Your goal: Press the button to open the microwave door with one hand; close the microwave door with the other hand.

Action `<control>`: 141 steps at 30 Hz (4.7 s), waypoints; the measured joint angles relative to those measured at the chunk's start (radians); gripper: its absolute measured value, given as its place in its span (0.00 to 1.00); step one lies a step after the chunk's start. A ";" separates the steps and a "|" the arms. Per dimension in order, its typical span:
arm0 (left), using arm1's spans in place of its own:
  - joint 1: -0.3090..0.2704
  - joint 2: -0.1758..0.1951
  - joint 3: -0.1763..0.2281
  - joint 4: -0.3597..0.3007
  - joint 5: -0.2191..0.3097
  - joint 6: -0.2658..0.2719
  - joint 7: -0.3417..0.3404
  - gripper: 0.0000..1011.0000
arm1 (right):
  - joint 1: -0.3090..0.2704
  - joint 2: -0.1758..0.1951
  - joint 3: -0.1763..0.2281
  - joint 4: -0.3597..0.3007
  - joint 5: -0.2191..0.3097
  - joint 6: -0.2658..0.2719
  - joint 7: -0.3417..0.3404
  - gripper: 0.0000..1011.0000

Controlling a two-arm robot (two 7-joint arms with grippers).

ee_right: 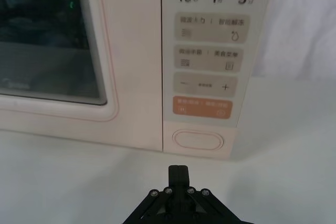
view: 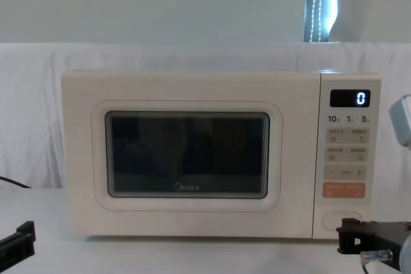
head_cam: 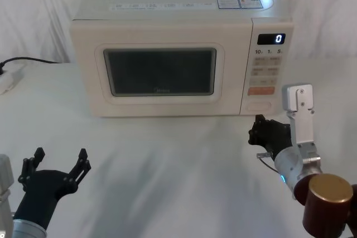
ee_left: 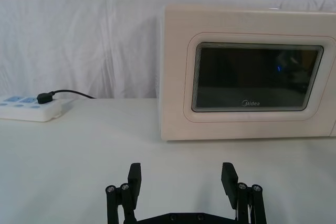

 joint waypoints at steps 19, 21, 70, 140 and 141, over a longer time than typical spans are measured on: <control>0.000 0.000 0.000 0.000 0.000 0.000 0.000 0.99 | 0.133 -0.042 0.025 0.182 -0.034 -0.030 -0.024 0.00; 0.000 0.000 0.000 0.000 0.000 0.000 0.000 0.99 | 0.142 -0.046 0.029 0.196 -0.036 -0.033 -0.029 0.00; 0.000 0.000 0.000 0.000 0.000 0.000 0.000 0.99 | 0.236 -0.082 0.089 0.342 -0.064 -0.048 -0.060 0.00; 0.000 0.000 0.000 0.000 0.000 0.000 0.000 0.99 | 0.196 -0.073 0.082 0.292 -0.052 -0.035 -0.008 0.00; 0.000 0.000 0.000 0.000 0.000 0.000 0.000 0.99 | 0.191 -0.073 0.081 0.284 -0.052 -0.032 -0.006 0.00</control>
